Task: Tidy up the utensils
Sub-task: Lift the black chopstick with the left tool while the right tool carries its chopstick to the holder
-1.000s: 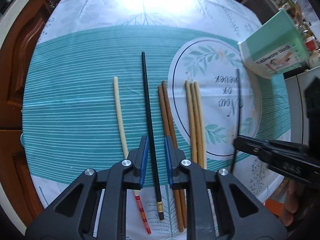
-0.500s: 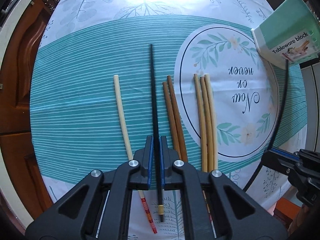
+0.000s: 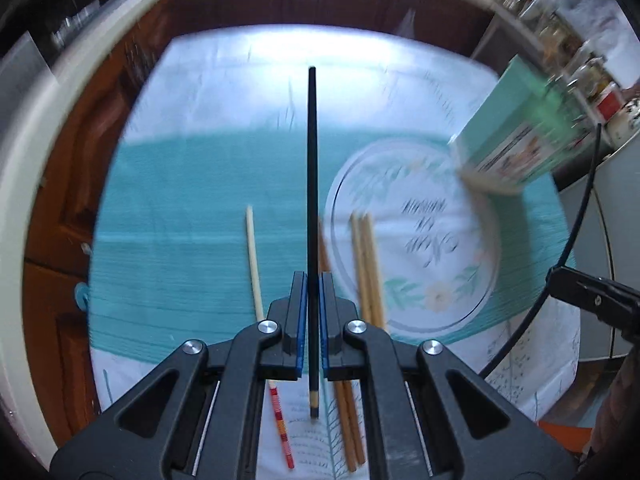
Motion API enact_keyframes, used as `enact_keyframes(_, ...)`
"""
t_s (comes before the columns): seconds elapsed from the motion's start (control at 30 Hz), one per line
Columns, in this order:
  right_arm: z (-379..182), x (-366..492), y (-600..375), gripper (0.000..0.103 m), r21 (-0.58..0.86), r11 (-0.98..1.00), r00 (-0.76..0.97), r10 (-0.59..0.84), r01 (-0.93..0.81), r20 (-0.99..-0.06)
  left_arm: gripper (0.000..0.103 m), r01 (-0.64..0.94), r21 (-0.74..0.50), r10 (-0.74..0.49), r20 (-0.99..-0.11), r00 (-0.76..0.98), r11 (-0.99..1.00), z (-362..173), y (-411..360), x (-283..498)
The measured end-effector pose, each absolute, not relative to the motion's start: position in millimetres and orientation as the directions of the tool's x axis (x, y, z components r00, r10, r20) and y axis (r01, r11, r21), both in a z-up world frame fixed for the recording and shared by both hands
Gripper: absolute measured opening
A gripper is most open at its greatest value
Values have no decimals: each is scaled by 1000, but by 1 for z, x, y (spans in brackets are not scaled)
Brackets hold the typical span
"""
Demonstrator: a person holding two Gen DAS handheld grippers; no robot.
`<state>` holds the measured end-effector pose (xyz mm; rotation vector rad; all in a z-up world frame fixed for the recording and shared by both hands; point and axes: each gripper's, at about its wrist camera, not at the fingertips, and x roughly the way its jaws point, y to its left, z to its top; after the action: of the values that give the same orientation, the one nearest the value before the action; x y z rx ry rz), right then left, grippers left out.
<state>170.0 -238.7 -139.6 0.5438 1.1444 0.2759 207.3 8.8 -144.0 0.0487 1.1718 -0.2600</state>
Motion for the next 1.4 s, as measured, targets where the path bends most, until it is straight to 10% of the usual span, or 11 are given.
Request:
enact_keyframes(0.97, 23, 195, -321, 5, 292, 955, 850, 106, 58, -515, 3, 474, -16, -390, -593, 704, 880, 107, -147, 218)
enact_keyframes(1.4, -19, 236, -328, 6, 241, 970, 850, 120, 9, -514, 3, 513, -121, -461, -642, 613, 850, 58, -210, 279)
